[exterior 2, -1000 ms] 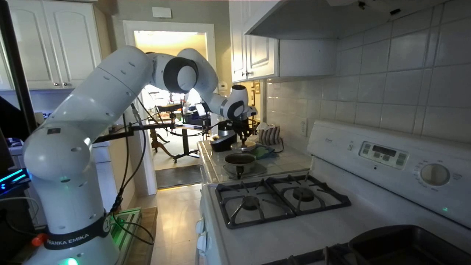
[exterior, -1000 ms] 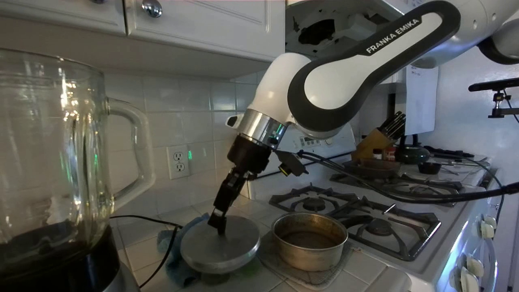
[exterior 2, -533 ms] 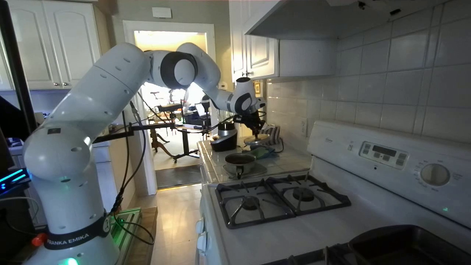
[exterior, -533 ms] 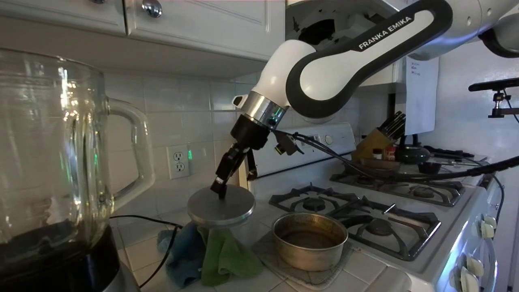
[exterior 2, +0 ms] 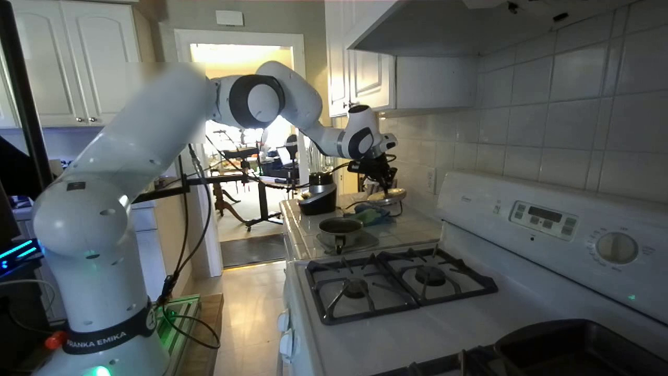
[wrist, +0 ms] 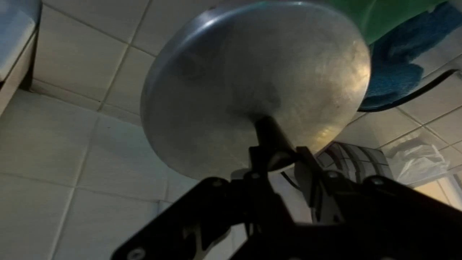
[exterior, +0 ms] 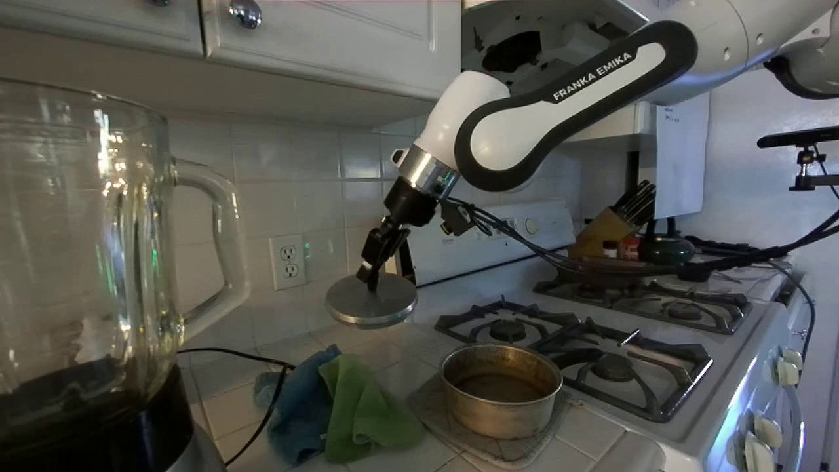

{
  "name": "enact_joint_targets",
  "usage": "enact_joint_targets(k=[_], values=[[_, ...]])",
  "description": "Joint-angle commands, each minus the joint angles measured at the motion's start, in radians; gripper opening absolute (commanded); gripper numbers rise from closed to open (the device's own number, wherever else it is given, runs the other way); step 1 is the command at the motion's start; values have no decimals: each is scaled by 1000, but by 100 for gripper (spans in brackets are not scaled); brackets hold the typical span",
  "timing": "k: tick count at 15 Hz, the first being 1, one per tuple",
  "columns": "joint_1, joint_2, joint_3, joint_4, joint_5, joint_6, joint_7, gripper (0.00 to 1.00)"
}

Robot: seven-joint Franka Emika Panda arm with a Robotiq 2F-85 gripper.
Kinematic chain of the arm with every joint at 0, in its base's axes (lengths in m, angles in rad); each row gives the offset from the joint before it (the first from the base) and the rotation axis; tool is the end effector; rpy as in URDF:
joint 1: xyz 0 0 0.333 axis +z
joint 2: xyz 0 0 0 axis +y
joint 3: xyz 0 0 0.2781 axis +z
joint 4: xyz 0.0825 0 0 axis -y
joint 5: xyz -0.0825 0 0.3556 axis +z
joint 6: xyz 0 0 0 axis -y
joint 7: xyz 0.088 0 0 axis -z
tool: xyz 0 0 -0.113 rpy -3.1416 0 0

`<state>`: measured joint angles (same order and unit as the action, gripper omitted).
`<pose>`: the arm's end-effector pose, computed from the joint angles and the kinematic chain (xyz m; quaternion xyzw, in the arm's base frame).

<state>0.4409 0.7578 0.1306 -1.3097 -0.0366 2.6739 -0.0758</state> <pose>0.6358 0.3780 0.3419 -0.9091 -0.2867 -0.2861 0.0978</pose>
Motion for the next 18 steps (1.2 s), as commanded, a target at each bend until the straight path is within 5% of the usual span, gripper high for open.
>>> enact_joint_targets(k=[1, 18], values=[[-5, 73, -18, 94, -28, -21, 64, 7], [-39, 250, -26, 224, -1, -88, 128, 7]])
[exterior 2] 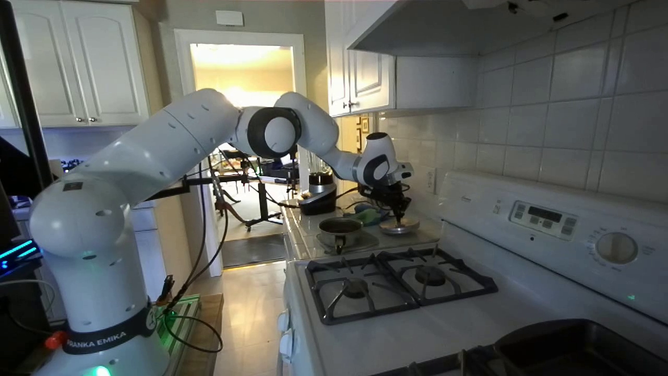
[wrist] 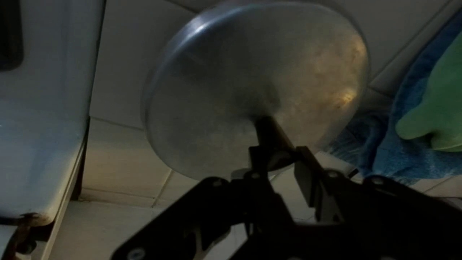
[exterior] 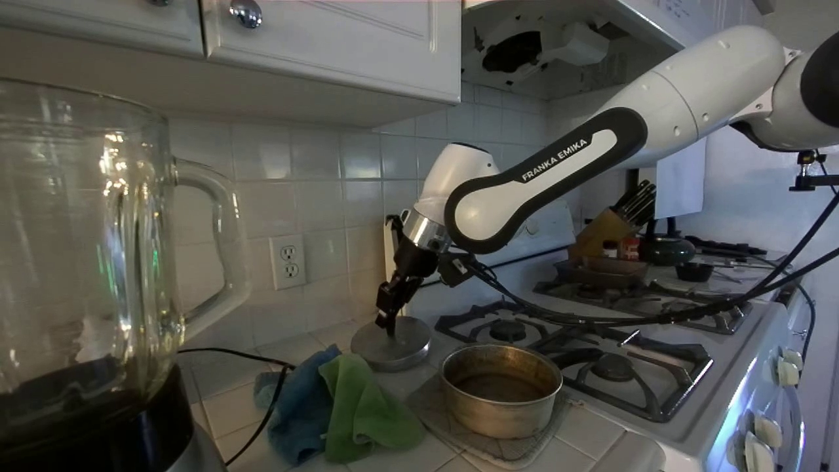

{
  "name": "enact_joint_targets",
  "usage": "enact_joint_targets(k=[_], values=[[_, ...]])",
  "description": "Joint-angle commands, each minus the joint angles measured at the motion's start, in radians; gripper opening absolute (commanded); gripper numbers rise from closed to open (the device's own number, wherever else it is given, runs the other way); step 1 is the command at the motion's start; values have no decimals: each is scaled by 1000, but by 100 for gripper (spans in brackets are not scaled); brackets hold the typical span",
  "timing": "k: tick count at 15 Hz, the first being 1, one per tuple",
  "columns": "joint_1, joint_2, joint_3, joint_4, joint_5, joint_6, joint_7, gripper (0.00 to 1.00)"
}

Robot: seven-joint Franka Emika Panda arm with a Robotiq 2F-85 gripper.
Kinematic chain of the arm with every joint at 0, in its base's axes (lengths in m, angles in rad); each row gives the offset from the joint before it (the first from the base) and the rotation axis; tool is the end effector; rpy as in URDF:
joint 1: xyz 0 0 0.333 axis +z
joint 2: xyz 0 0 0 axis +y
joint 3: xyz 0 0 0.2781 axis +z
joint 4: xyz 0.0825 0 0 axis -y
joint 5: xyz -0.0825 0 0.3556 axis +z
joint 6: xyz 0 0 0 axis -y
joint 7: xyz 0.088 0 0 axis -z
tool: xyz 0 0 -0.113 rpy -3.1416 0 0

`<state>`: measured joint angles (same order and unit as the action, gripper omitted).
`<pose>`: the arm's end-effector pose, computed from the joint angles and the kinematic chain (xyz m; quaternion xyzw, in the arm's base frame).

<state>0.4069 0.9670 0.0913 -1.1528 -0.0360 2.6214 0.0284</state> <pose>0.6728 0.3399 0.2528 -0.9450 -0.2102 -0.2363 0.0833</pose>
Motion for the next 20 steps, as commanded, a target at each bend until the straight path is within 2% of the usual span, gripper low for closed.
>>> enact_joint_targets(k=[1, 3, 5, 6, 7, 13, 15, 19, 20], values=[[-3, 47, 13, 74, -1, -42, 28, 7], [-1, 55, 11, 85, -2, -50, 35, 8], [3, 59, 8, 94, -4, -56, 43, 42], [5, 56, 8, 93, -4, -58, 47, 51], [11, 48, 2, 84, 8, -53, 43, 53], [39, 13, 19, 56, 11, -51, 42, 94], [46, -4, 48, 30, 18, -76, 23, 100], [68, -22, 74, 2, 8, -158, 31, 100], [74, -19, 76, 4, 6, -176, 32, 97]])
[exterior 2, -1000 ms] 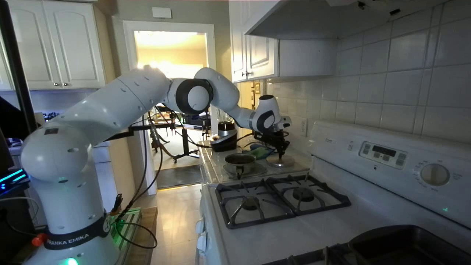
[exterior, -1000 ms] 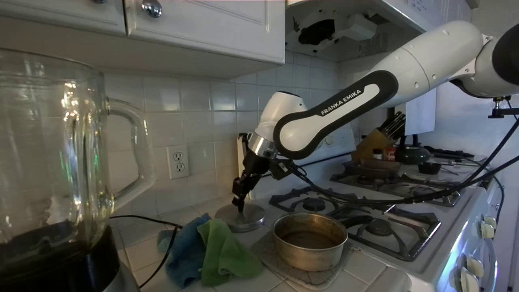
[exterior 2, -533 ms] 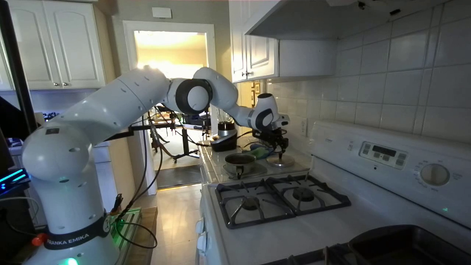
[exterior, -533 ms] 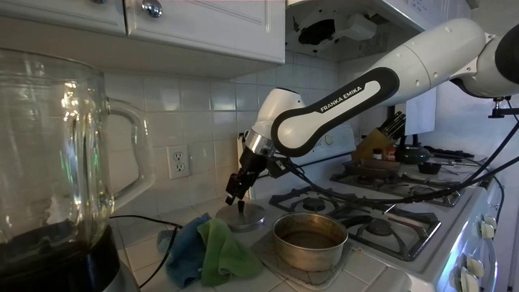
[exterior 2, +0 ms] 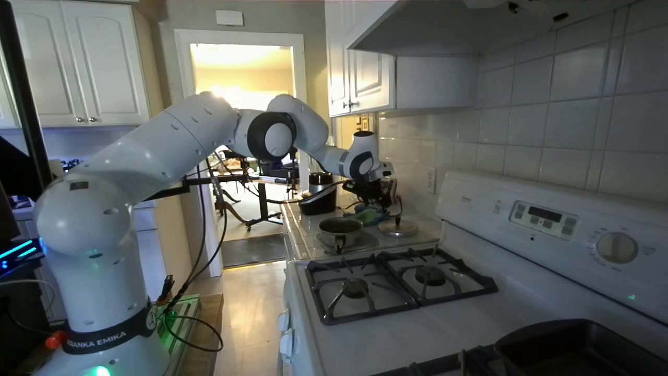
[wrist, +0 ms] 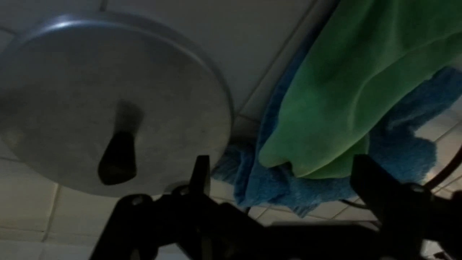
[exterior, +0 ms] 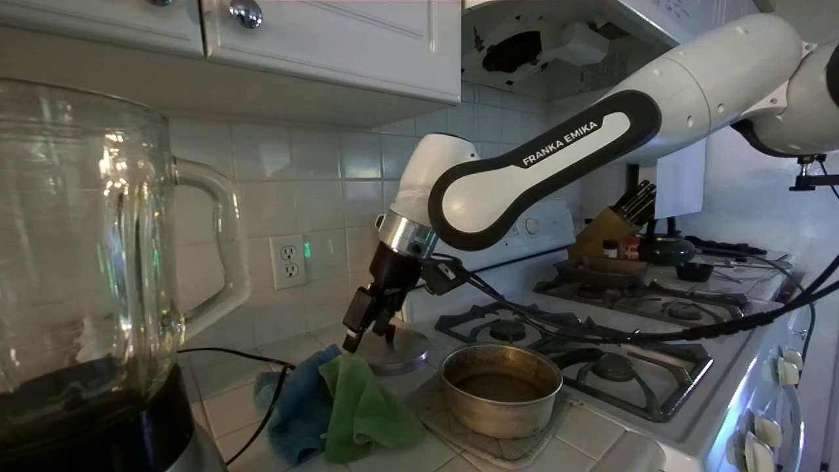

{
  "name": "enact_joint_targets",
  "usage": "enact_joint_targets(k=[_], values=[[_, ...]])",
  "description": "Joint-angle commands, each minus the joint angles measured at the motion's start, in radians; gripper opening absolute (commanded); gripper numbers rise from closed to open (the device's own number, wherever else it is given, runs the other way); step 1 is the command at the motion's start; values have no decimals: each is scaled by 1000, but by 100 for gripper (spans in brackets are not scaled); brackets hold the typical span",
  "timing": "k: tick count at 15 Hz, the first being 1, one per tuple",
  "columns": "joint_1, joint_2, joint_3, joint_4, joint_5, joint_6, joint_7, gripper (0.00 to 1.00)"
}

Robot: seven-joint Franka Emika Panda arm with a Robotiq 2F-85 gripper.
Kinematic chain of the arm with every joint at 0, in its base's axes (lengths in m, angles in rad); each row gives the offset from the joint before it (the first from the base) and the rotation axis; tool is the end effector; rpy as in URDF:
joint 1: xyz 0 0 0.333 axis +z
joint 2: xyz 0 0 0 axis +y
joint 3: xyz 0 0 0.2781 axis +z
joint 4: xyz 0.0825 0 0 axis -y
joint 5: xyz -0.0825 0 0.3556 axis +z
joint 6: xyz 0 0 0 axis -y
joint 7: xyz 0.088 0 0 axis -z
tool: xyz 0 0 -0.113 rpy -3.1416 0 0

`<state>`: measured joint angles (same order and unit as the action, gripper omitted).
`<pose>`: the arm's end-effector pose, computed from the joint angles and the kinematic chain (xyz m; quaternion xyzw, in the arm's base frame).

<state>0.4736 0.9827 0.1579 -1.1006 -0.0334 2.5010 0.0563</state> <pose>0.6327 0.4107 0.2537 -0.9459 -0.2414 -0.1848 0.1131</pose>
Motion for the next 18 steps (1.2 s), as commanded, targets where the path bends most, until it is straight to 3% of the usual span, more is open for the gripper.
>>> enact_joint_targets(k=[1, 3, 12, 18], values=[[9, -29, 13, -44, 5, -69, -2, 74], [9, -20, 24, -41, 10, -85, -14, 69], [-25, -52, 99, -87, 23, -60, -61, 3], [-67, -135, 171, -172, 30, -67, -117, 1]])
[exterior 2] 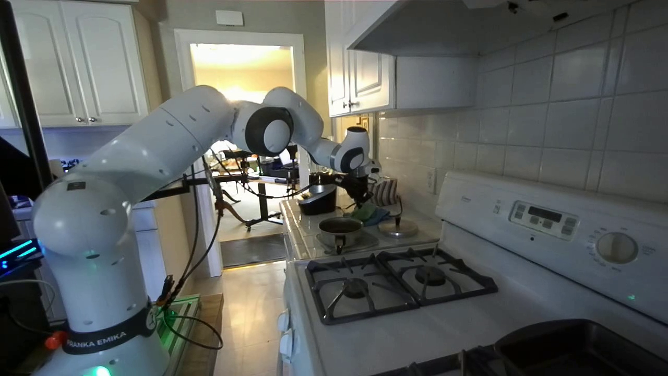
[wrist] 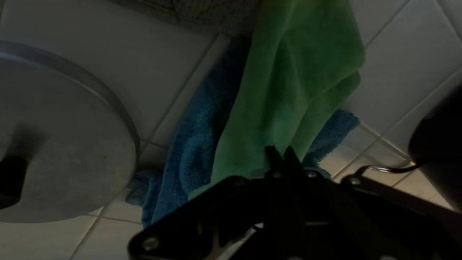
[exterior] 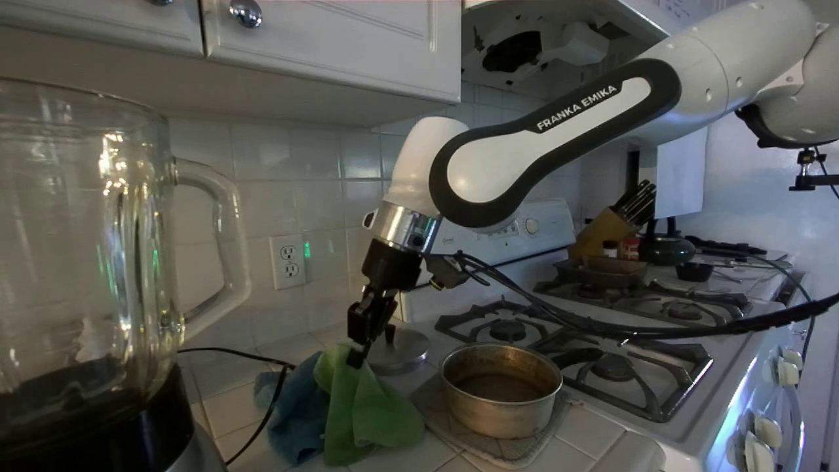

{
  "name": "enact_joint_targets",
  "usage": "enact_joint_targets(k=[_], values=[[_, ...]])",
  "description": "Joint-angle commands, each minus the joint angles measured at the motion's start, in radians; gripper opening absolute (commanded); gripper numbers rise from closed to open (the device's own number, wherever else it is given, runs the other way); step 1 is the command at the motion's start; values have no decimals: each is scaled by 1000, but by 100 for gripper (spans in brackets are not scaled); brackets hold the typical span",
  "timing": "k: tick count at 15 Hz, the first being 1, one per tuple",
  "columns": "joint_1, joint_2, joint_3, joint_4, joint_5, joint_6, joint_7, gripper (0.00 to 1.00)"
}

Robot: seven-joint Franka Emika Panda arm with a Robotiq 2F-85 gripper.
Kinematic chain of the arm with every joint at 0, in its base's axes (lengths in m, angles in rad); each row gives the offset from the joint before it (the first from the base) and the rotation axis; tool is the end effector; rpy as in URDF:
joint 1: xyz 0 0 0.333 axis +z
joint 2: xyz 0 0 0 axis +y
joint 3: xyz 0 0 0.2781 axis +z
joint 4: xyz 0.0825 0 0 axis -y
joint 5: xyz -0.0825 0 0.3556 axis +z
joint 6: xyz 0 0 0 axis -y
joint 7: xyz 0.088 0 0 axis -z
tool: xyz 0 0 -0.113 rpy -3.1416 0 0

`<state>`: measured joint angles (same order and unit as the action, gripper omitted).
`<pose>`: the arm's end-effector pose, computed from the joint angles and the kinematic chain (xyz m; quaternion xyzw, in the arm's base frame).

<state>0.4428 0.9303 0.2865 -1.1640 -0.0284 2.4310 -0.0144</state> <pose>0.5974 0.4428 0.2658 -0.9340 -0.2932 -0.1392 0.1493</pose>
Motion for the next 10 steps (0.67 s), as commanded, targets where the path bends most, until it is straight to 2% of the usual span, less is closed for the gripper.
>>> enact_joint_targets(k=[1, 10], values=[[-47, -99, 61, -129, 29, -5, -63, 1], [-151, -197, 202, -272, 63, -143, -171, 1]])
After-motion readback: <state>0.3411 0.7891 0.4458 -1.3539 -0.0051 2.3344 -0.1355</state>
